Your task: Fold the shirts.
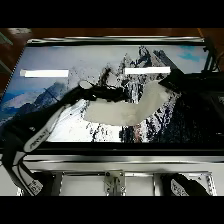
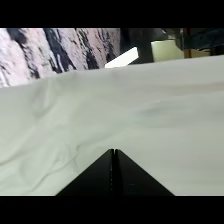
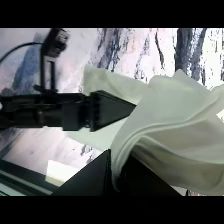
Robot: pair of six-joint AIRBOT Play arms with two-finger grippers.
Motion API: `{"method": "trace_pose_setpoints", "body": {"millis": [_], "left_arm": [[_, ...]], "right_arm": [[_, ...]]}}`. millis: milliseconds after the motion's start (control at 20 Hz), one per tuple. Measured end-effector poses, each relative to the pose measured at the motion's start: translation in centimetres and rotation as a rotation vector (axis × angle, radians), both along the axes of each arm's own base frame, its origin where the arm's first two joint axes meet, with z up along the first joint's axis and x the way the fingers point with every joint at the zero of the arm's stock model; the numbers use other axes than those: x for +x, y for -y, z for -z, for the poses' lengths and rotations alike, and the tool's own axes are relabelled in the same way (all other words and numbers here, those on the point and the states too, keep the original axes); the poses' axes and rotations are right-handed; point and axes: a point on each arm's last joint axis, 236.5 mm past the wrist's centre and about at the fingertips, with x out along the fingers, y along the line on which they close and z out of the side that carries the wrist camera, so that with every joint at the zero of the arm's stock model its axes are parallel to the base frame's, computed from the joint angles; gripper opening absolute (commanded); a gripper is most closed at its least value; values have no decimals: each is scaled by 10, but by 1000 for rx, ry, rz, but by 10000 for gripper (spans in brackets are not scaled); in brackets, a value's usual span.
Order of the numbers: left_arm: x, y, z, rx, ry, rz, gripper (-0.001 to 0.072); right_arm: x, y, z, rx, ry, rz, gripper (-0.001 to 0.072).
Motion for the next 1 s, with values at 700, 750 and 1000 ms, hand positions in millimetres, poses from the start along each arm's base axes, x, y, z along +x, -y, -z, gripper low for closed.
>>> {"method": "trace_pose_setpoints", "body": {"millis": [700, 750, 1000], "left_arm": [[15, -383, -243, 423, 479, -585, 34], [7, -393, -250, 437, 487, -604, 34], [-11, -408, -257, 466, 481, -623, 34]], "right_arm": [[43, -248, 128, 202, -79, -120, 74], [43, -262, 140, 233, -104, -96, 178], [44, -293, 176, 327, -196, -3, 533]]}}
